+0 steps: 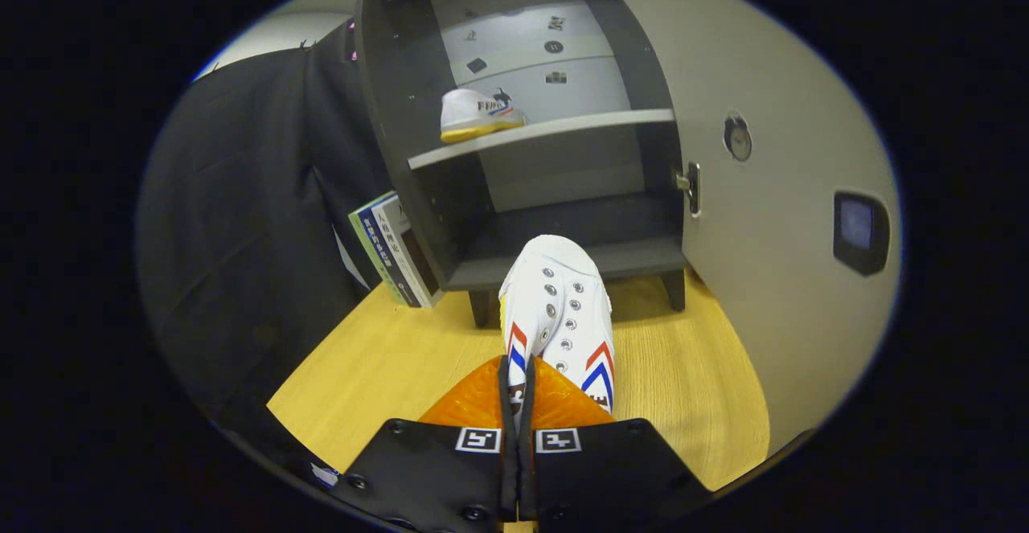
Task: Open the shoe cabinet door, grab the shoes and put them into the shoe cabinet, then close the shoe cabinet door.
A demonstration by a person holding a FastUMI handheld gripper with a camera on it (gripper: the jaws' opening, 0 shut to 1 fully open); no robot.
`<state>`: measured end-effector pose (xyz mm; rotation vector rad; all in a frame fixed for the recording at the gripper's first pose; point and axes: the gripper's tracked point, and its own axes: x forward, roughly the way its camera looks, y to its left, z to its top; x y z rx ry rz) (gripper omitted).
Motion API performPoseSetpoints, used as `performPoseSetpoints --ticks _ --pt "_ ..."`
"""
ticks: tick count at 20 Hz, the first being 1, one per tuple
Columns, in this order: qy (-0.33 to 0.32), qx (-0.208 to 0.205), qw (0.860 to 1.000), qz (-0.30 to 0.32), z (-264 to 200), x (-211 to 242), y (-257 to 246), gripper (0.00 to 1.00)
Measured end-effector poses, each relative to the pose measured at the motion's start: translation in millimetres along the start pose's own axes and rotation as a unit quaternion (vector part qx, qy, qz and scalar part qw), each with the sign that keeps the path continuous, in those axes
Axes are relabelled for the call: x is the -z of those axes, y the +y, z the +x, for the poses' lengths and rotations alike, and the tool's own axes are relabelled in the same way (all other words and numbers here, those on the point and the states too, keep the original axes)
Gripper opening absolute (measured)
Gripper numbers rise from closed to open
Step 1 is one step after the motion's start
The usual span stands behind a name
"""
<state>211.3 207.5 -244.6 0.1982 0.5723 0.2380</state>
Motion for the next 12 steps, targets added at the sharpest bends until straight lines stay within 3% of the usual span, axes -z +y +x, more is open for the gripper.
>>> performPoseSetpoints --ticks 12 --pt "-0.122 0.004 0.991 -0.048 9.8 -168.5 4.5 0.02"
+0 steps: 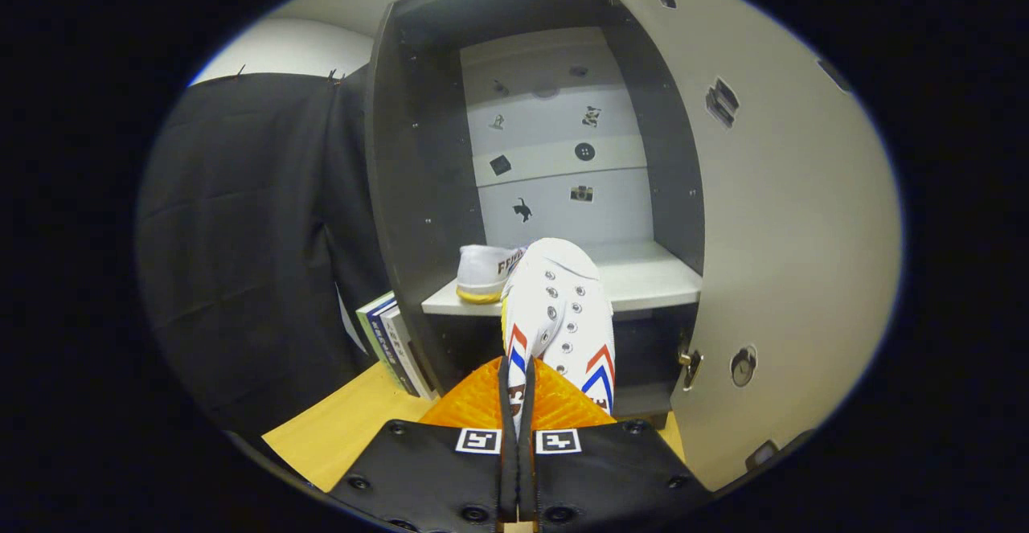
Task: Open the shoe cabinet door, grab the shoes and put them into the shoe cabinet, then close the shoe cabinet door.
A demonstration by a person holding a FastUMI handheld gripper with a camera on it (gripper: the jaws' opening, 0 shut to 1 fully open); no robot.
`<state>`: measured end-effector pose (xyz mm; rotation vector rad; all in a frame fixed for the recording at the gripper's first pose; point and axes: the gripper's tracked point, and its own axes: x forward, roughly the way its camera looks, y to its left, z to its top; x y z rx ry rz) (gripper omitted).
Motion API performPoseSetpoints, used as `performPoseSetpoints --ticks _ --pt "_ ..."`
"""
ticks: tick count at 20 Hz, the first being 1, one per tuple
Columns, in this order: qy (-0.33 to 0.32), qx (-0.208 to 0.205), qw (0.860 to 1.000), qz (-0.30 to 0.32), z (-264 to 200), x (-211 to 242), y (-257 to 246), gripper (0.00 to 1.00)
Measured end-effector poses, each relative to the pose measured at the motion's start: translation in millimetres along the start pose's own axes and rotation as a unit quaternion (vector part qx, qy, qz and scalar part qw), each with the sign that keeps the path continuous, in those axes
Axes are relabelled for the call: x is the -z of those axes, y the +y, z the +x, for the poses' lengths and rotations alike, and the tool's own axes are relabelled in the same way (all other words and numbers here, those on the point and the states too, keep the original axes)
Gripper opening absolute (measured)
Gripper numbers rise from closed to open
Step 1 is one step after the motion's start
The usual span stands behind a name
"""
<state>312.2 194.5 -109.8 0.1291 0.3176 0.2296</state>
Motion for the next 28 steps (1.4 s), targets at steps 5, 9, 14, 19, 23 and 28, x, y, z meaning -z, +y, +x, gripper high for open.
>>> performPoseSetpoints --ticks 5,9,14,19,23,28 --pt "-0.023 0.016 1.000 0.002 52.0 -49.8 -15.6 0.01" --pt "-0.034 0.032 0.999 -0.006 103.7 -83.1 -27.5 0.01" --pt "-0.031 0.058 0.998 -0.021 161.2 -98.9 -41.3 0.01" --pt "-0.001 0.078 0.997 -0.018 205.3 -89.9 -52.8 0.02" --pt "0.014 0.086 0.996 -0.008 214.5 -84.1 -54.9 0.03" --pt "-0.017 0.083 0.995 -0.050 196.2 -102.6 -45.7 0.66"
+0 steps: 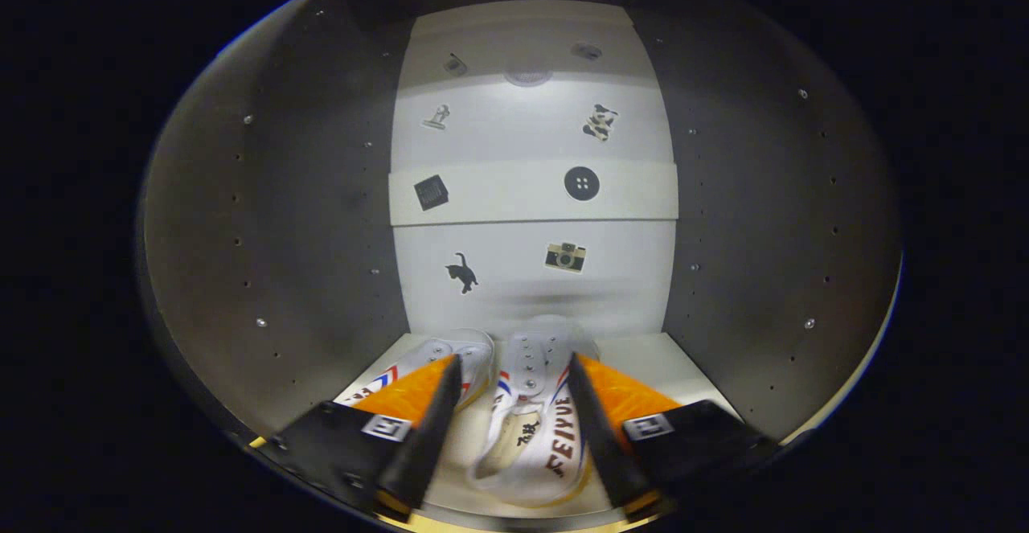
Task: Open the shoe cabinet door, grab the shoes and put them into the shoe cabinet, then close the shoe cabinet door.
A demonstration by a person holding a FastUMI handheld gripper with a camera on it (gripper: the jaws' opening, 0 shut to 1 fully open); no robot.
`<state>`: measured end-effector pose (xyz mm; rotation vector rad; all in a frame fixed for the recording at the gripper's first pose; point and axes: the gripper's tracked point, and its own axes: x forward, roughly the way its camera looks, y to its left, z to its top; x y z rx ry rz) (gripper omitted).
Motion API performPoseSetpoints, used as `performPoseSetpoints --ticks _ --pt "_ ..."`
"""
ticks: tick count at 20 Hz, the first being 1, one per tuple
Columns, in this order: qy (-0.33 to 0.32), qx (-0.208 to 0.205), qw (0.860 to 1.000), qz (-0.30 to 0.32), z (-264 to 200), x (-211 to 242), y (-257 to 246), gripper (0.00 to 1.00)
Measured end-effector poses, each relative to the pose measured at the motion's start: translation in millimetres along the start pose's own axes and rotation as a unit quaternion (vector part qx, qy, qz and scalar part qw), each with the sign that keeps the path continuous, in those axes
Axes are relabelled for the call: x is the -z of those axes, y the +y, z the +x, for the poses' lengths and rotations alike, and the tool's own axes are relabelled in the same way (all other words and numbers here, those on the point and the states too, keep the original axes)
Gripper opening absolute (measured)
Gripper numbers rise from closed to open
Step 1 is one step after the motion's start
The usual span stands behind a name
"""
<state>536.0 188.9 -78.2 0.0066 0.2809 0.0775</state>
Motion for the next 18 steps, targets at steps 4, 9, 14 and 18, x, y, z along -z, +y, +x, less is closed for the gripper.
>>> performPoseSetpoints --ticks 4,9,14,18 --pt "-0.044 0.006 0.998 -0.043 -55.5 -23.1 7.5 0.97" --pt "-0.084 -0.011 0.995 -0.050 -164.4 -37.2 19.3 0.98" --pt "-0.108 -0.031 0.993 -0.035 -282.0 -41.0 14.3 0.98" --pt "-0.113 -0.029 0.992 -0.038 -369.9 -34.2 -5.7 0.98"
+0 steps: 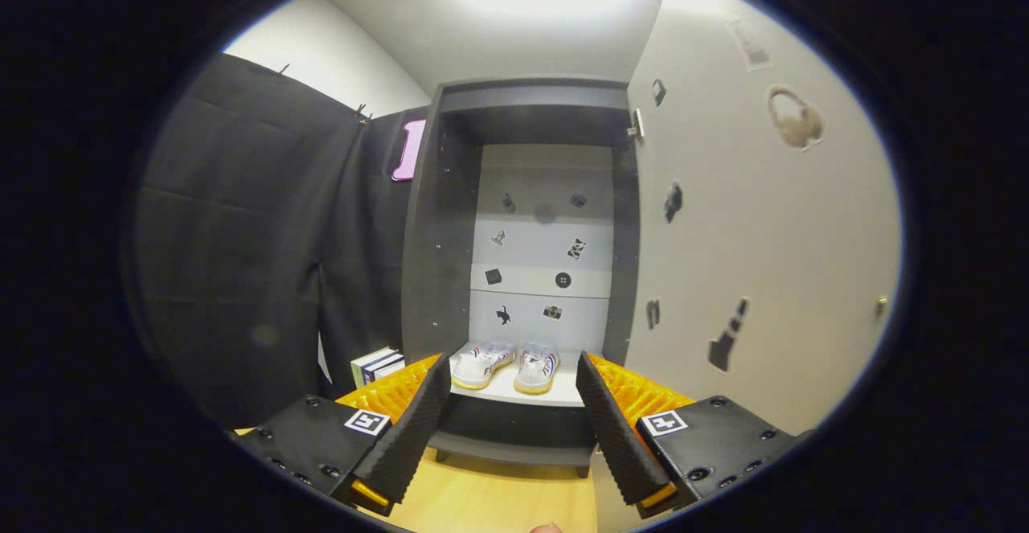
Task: Open the shoe cabinet door, grab the shoes and put them into the shoe cabinet, then close the shoe cabinet door.
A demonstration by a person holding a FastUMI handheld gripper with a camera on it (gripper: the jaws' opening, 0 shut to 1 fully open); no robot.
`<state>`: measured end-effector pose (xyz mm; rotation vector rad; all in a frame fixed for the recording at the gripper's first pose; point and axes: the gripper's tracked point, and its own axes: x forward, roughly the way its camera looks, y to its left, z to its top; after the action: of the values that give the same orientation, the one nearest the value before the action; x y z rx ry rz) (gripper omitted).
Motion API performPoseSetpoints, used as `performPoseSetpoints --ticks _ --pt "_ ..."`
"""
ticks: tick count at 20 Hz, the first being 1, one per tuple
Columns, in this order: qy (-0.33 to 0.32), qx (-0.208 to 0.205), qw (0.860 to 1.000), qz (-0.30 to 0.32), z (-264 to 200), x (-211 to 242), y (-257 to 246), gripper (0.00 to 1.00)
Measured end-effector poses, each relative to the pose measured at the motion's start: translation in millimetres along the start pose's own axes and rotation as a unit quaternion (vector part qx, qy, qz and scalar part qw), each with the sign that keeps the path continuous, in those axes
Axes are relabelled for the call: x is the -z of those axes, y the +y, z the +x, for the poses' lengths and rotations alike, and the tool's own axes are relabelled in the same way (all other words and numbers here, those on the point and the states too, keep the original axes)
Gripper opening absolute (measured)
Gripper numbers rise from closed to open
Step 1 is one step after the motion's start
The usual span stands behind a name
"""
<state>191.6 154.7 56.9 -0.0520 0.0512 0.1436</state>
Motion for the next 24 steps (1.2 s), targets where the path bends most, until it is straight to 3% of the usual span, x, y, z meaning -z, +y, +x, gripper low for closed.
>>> performPoseSetpoints --ticks 5,13,19,24 --pt "0.001 0.005 1.000 -0.001 -81.4 -10.4 -24.2 0.98" --pt "-0.009 0.004 1.000 -0.002 -147.4 -38.4 -72.2 0.98" --pt "-0.037 0.022 0.999 -0.019 -174.0 -60.0 -130.8 0.97" --pt "-0.037 0.075 0.996 0.017 -162.3 -50.3 -196.9 0.97"
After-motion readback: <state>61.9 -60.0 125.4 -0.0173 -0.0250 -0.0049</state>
